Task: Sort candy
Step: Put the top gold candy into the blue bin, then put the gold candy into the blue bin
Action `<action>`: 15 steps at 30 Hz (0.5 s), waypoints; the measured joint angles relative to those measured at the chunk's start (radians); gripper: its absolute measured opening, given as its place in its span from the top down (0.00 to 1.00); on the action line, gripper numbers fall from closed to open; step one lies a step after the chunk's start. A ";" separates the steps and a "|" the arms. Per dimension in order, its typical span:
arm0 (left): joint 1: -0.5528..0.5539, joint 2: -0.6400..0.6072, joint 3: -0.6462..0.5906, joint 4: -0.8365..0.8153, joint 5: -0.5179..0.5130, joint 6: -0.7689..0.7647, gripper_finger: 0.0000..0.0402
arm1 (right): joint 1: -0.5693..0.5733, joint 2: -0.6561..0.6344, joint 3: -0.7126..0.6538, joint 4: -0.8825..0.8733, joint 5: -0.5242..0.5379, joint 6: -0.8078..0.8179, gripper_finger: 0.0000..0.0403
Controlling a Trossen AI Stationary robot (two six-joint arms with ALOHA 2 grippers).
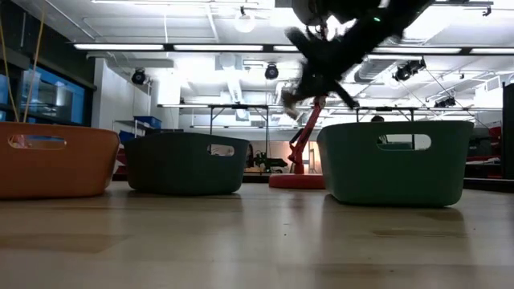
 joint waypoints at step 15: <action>0.000 0.000 0.000 -0.047 0.002 -0.039 1.00 | 0.107 0.408 0.407 0.144 -0.197 -0.025 0.74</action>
